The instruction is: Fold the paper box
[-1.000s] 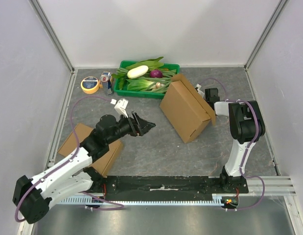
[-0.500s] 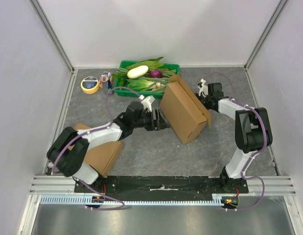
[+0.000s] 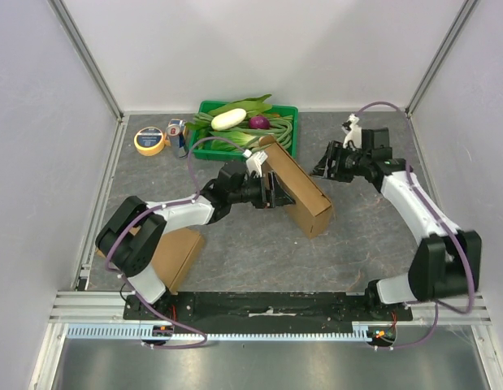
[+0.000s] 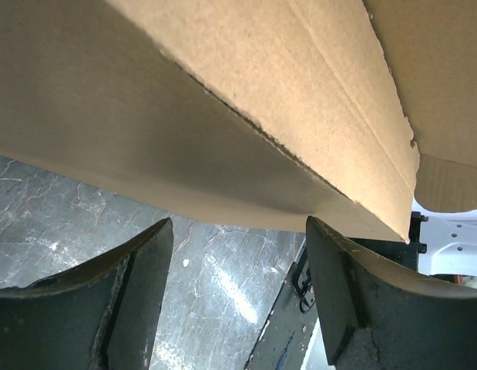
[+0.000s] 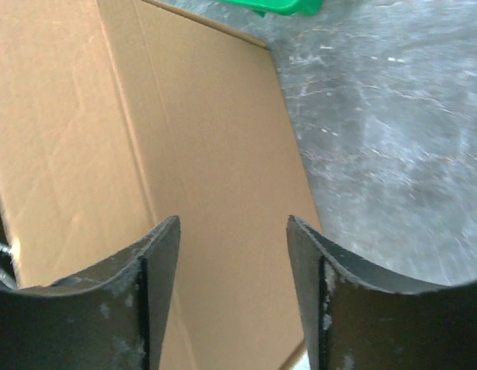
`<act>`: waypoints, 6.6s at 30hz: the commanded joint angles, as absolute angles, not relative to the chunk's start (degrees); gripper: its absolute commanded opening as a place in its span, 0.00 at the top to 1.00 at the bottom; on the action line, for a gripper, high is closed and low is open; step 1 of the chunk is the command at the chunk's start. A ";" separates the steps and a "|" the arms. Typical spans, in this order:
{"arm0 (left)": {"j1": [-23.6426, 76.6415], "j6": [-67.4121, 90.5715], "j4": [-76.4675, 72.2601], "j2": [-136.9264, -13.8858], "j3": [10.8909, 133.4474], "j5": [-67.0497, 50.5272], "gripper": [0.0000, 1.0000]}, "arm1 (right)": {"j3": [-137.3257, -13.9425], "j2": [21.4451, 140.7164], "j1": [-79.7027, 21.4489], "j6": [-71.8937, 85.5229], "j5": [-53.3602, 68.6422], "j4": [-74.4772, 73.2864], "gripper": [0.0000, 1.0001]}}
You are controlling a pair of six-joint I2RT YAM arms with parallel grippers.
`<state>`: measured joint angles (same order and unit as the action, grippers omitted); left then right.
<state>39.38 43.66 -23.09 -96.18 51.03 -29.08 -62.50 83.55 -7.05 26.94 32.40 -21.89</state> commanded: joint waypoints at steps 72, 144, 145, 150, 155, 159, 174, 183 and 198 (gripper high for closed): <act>23.29 7.17 26.63 -106.53 98.89 -40.09 0.98 | -73.74 63.01 -32.34 32.51 -10.90 -59.42 1.00; 31.46 7.20 49.48 -95.98 91.59 -17.67 0.98 | -55.55 59.41 -31.38 40.61 -14.41 -39.73 1.00; 31.46 7.38 49.31 -95.98 91.32 -17.06 0.98 | -55.46 59.68 -31.38 40.69 -14.33 -39.81 1.00; 31.46 7.03 47.38 -94.75 88.16 -15.82 0.98 | -55.63 59.50 -31.38 40.61 -14.59 -39.90 1.00; 31.55 7.21 45.53 -94.83 85.17 -15.56 0.98 | -55.63 60.03 -31.38 39.82 -15.12 -39.64 1.00; 31.55 6.94 43.43 -93.96 82.89 -15.29 0.98 | -53.80 59.24 -31.38 37.62 -14.77 -37.71 1.00; 31.90 12.13 38.23 -91.93 79.19 -15.38 0.98 | -74.50 59.05 -31.38 16.55 -8.53 -51.60 0.02; 32.08 12.74 38.23 -92.11 79.19 -14.94 0.98 | -79.72 72.22 -31.55 -2.88 14.05 -31.04 0.09; 32.08 14.06 35.33 -91.41 76.82 -15.38 0.98 | -79.45 85.34 -33.48 -10.71 13.63 -21.62 0.60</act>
